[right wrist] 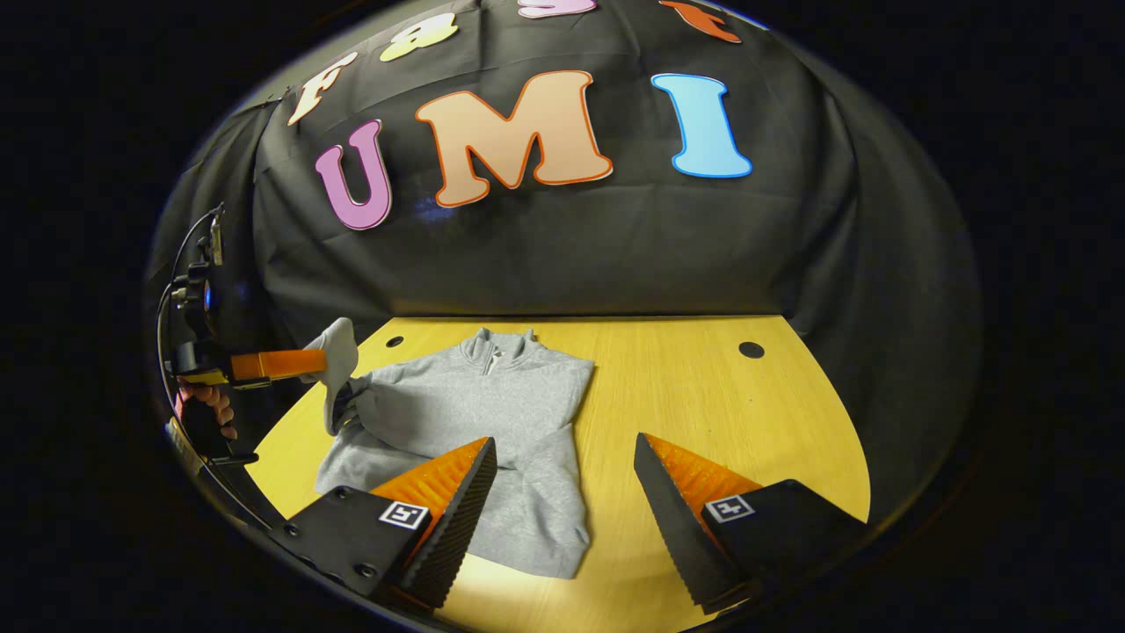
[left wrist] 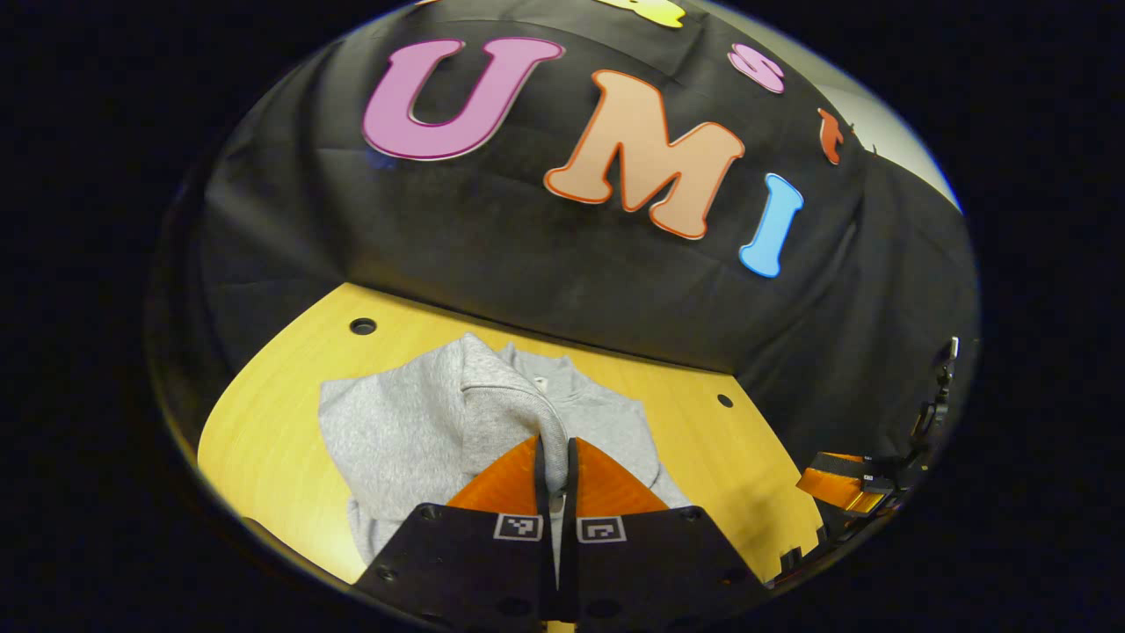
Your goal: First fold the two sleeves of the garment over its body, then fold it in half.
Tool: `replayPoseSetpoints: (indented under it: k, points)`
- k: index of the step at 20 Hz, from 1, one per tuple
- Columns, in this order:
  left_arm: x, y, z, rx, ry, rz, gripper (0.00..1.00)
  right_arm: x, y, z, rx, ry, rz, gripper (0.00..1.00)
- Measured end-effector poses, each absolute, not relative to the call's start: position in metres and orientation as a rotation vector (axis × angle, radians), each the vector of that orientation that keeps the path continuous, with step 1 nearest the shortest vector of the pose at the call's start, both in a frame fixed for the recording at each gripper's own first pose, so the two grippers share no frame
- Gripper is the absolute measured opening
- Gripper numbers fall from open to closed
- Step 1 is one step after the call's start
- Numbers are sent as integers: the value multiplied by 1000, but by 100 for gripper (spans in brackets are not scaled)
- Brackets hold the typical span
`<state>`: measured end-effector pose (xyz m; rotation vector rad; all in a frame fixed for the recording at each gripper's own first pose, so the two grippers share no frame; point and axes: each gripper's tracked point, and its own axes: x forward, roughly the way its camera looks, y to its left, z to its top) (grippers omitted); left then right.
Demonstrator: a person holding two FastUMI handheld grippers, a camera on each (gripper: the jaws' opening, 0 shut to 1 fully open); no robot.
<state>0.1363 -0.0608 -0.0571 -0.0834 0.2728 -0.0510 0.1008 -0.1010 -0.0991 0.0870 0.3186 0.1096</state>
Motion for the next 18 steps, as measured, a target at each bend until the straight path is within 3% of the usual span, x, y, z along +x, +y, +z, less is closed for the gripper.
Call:
replayPoseSetpoints:
  k: [11,12,18]
  points:
    - [219,-201,-92,48,339,-323,0,89,-168,-93,100,270,-37,94]
    - [229,-209,-98,75,340,-341,0,88,-168,-96,105,270,-42,98]
    - [272,-230,-147,157,404,-375,0,86,-166,-106,99,280,-62,95]
